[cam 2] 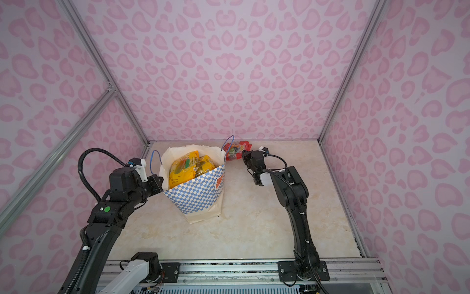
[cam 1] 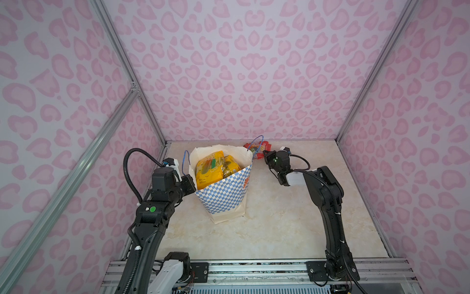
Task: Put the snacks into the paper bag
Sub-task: 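Lower the right gripper and close it on the red LOT100 bag's edge, then lift the red LOT100 bag up toward the paper bag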
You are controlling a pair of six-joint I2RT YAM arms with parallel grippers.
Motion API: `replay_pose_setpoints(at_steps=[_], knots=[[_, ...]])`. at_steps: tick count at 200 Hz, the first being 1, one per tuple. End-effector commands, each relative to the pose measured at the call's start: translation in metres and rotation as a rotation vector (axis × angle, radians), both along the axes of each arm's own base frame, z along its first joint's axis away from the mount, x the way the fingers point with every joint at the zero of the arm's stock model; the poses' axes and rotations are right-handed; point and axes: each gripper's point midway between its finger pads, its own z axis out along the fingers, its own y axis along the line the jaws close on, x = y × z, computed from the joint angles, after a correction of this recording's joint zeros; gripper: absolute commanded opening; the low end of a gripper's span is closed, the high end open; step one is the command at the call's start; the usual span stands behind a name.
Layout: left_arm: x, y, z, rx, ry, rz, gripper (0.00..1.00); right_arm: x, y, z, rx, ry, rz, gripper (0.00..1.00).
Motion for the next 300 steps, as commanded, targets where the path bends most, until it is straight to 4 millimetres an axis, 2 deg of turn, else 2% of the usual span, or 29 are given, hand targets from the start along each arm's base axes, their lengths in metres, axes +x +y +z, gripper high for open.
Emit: replay_pose_setpoints(at_steps=[1,12,47,104,124,154,200,231,234,243,263,288,300], knots=[[0.003,0.000,0.006,0.003,-0.029,-0.001,0.09,-0.005,0.002,0.046,-0.026,-0.147,0.043,0.05],[0.003,0.000,0.005,0.003,-0.027,-0.001,0.09,-0.009,-0.002,0.059,-0.038,-0.166,0.043,0.00],[0.003,0.000,0.006,0.003,-0.029,-0.001,0.09,-0.027,-0.020,0.094,-0.105,-0.205,0.044,0.00],[0.003,0.000,0.006,0.001,-0.030,-0.004,0.09,-0.072,-0.044,0.148,-0.242,-0.259,0.053,0.00],[0.003,-0.001,0.006,-0.002,-0.031,-0.008,0.09,-0.093,-0.052,0.182,-0.300,-0.297,0.046,0.00],[0.003,-0.004,0.009,-0.016,-0.045,-0.023,0.09,-0.128,-0.054,0.251,-0.401,-0.395,0.046,0.00],[0.004,-0.005,0.015,-0.031,-0.059,-0.025,0.09,-0.179,-0.028,0.346,-0.413,-0.579,0.112,0.00],[0.005,-0.004,0.017,-0.032,-0.063,-0.018,0.09,-0.211,0.010,0.396,-0.421,-0.690,0.214,0.00],[0.005,-0.004,0.017,-0.031,-0.062,-0.017,0.09,-0.216,0.013,0.409,-0.408,-0.718,0.223,0.00],[0.006,-0.002,0.013,-0.029,-0.051,-0.013,0.09,-0.226,0.026,0.423,-0.385,-0.754,0.267,0.00],[0.007,0.000,0.006,-0.024,-0.031,-0.006,0.08,-0.247,0.063,0.441,-0.374,-0.811,0.364,0.00],[0.008,0.000,0.004,-0.027,-0.025,-0.009,0.08,-0.266,0.104,0.448,-0.396,-0.863,0.472,0.00],[0.007,0.000,0.003,-0.026,-0.023,-0.009,0.08,-0.271,0.123,0.445,-0.400,-0.870,0.519,0.00]])
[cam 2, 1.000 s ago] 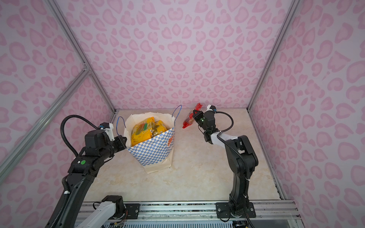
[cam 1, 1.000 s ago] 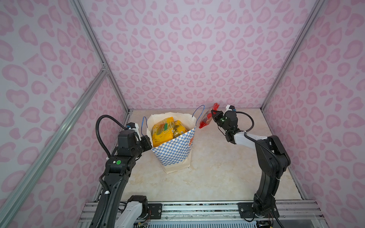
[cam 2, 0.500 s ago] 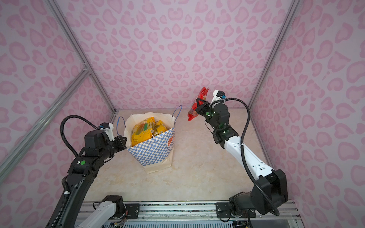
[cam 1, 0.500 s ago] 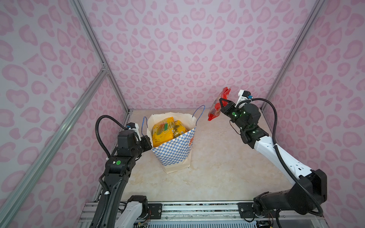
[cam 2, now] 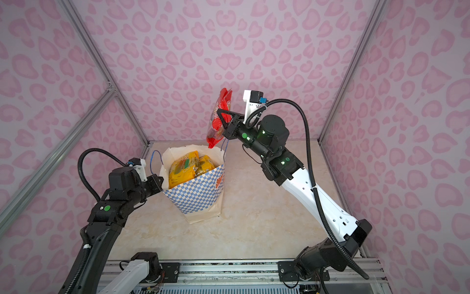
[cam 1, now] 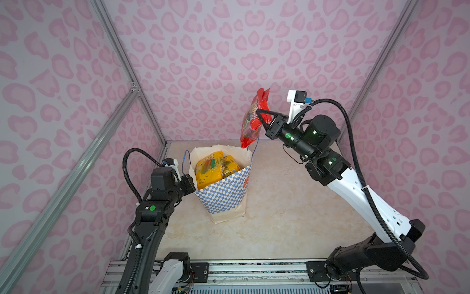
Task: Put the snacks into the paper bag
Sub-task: 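Lift the red LOT100 bag up toward the paper bag, then lower the red LOT100 bag into the paper bag beside the yellow bags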
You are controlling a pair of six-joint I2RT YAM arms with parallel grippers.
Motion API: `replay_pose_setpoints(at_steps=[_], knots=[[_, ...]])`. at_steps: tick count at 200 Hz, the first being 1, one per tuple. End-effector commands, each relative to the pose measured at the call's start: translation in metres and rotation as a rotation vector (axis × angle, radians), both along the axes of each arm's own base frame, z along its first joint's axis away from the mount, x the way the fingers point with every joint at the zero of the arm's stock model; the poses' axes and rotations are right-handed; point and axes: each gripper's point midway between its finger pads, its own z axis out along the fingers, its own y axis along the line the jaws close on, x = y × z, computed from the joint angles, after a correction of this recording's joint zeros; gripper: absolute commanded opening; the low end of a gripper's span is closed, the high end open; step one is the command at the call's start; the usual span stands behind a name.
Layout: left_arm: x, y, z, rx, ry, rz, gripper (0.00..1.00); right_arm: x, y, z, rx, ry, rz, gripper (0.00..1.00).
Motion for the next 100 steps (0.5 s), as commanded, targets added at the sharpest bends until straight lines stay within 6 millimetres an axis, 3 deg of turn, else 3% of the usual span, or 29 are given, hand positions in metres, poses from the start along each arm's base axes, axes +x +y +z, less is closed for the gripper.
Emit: replay_pose_setpoints(at_steps=[1,21,43,100], knots=[[0.006,0.000,0.005,-0.002,-0.034,-0.002,0.08,-0.015,0.030,0.003,-0.052,-0.069,0.086,0.00],[0.005,0.000,0.007,-0.002,-0.039,-0.001,0.08,-0.013,0.063,-0.017,-0.114,-0.035,0.152,0.00],[0.004,0.000,0.008,-0.001,-0.045,0.000,0.08,-0.002,0.080,-0.043,-0.173,0.004,0.167,0.00],[0.002,0.000,0.010,-0.005,-0.051,-0.002,0.09,0.036,0.085,-0.107,-0.333,0.092,0.091,0.00]])
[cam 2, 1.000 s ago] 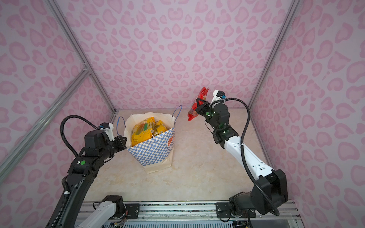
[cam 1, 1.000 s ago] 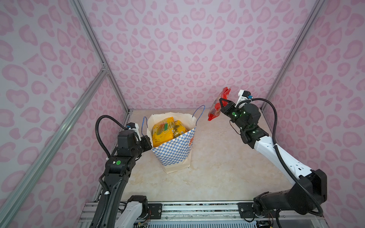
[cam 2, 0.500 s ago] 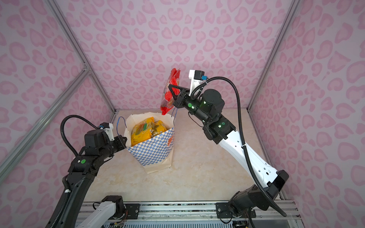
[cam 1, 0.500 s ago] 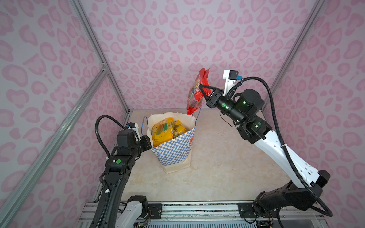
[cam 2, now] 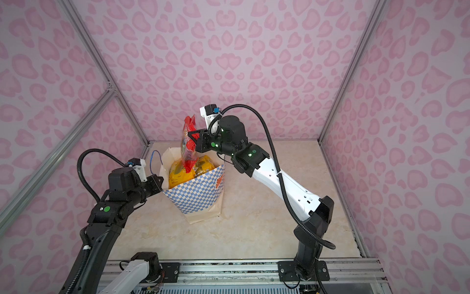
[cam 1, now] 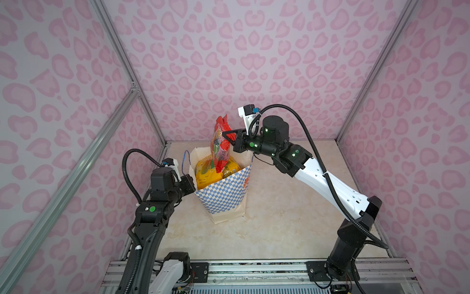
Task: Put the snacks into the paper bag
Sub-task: 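Lower the red LOT100 bag into the paper bag beside the yellow bags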
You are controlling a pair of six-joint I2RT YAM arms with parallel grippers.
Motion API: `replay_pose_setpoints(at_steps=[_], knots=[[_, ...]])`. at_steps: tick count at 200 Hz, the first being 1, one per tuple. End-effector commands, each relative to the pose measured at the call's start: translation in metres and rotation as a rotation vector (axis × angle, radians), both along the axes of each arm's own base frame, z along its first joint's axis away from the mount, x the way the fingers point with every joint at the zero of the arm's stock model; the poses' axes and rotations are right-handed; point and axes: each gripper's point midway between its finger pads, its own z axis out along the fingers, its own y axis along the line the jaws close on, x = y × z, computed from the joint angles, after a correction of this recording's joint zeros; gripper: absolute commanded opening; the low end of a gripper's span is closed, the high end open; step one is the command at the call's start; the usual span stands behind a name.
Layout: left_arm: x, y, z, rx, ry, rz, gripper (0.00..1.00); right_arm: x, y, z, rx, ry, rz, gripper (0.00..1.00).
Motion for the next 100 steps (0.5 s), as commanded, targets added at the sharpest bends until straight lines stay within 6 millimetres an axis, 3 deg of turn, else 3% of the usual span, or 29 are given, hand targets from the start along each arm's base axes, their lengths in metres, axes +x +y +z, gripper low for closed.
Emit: replay_pose_setpoints(at_steps=[1,56,100], knots=[[0.004,0.000,0.008,-0.002,-0.040,-0.002,0.09,0.010,-0.003,0.001,-0.020,-0.061,-0.032,0.00],[0.003,-0.001,0.008,-0.004,-0.042,-0.004,0.09,0.044,-0.024,-0.040,-0.112,0.010,-0.085,0.00],[0.003,-0.001,0.009,-0.007,-0.046,-0.005,0.09,0.033,-0.031,-0.055,-0.186,0.002,-0.099,0.00]])
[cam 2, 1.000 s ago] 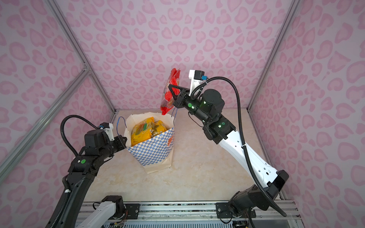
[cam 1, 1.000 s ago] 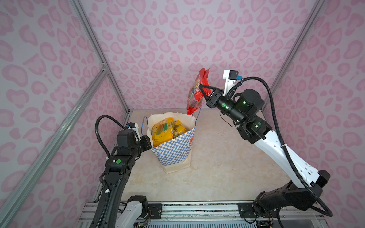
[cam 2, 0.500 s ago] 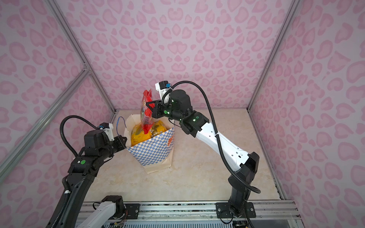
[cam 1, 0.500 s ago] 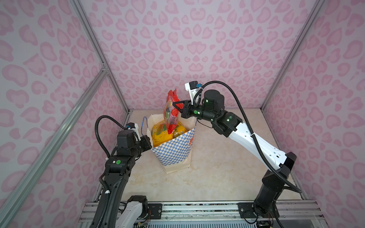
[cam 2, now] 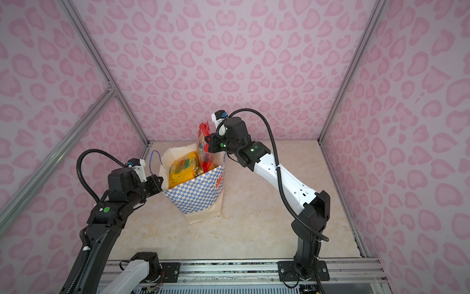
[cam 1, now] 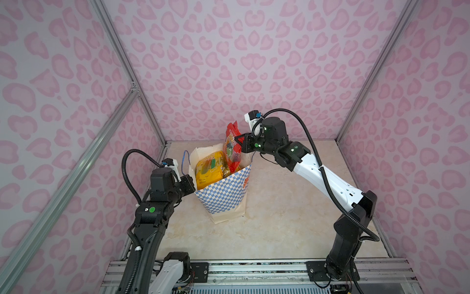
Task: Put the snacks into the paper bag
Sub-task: 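Lower the red LOT100 bag into the paper bag beside the yellow bags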
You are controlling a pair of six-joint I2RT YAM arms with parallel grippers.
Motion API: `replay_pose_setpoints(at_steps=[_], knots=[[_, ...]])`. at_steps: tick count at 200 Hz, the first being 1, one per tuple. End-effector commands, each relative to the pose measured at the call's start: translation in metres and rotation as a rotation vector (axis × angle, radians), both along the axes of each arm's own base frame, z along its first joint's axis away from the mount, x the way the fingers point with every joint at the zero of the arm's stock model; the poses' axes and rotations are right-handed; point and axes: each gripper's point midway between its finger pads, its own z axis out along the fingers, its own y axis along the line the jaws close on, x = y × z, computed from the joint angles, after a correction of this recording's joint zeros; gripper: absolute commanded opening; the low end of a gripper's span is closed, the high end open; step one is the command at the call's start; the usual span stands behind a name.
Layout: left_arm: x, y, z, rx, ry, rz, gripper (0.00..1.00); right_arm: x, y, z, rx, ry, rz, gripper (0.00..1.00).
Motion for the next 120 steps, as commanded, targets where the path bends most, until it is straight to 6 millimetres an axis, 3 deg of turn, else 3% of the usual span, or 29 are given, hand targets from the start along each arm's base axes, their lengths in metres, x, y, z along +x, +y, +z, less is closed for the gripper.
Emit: replay_pose_setpoints(at_steps=[1,33,120], knots=[[0.004,-0.001,0.009,-0.007,-0.042,-0.005,0.09,-0.008,0.001,0.016,-0.003,-0.080,0.011,0.00],[0.004,-0.002,0.008,-0.008,-0.041,-0.008,0.09,-0.019,0.003,0.009,-0.035,-0.083,0.019,0.00],[0.003,-0.002,0.010,-0.012,-0.048,-0.010,0.09,-0.034,0.020,-0.082,-0.233,0.089,0.015,0.00]])
